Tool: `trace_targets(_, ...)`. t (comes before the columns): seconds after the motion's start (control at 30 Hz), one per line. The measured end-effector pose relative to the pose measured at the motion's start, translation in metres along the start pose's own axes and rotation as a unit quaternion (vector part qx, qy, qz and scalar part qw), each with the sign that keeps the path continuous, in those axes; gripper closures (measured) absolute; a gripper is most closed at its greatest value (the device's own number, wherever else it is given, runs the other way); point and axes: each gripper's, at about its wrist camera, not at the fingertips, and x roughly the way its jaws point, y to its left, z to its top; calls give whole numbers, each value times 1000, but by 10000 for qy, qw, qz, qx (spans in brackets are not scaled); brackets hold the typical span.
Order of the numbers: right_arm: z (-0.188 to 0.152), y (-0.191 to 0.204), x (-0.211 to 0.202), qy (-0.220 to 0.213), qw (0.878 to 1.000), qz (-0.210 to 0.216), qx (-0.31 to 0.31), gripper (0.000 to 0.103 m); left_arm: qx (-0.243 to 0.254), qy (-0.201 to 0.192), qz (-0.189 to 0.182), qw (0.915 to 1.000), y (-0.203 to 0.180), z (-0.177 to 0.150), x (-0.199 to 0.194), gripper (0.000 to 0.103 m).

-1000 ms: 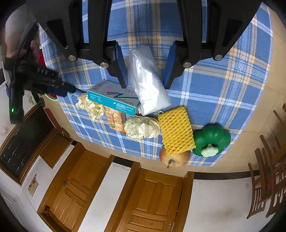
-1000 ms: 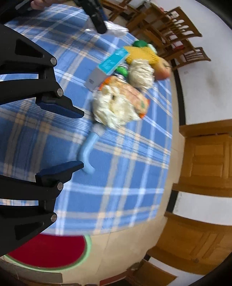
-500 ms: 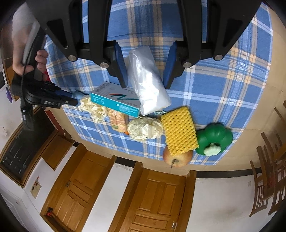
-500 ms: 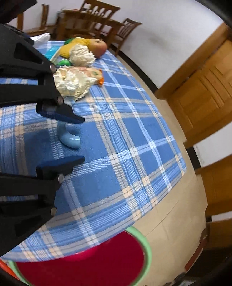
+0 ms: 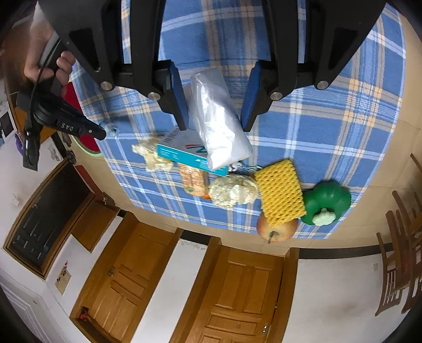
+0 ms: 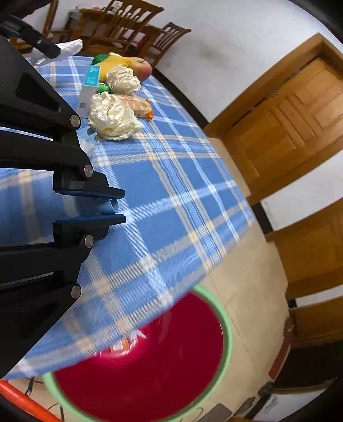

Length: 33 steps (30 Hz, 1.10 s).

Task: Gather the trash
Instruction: 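Carry the bag and blue toy over the red bucket and open both tools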

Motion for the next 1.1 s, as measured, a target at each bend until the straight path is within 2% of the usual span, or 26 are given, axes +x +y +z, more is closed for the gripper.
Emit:
trace_targets(0.4,-14,-46,-48,-384,9978,2,547,92,246,84,-568,9980,-48,-5,-5,62)
trace_targets(0.63,-10,-82,-71,-639,9946,-252,779,92,501,242,-873,9946,-86,-4,5,62)
trace_targets(1.03,5,-131,-63,-726,9898,-587,1072,92,870,510,-1082,9890,-141,2,36,62)
trace_targets(1.1,6,-138,-60,-727,9892,-641,1100,89,932,551,-1105,9880,-152,2,43,62)
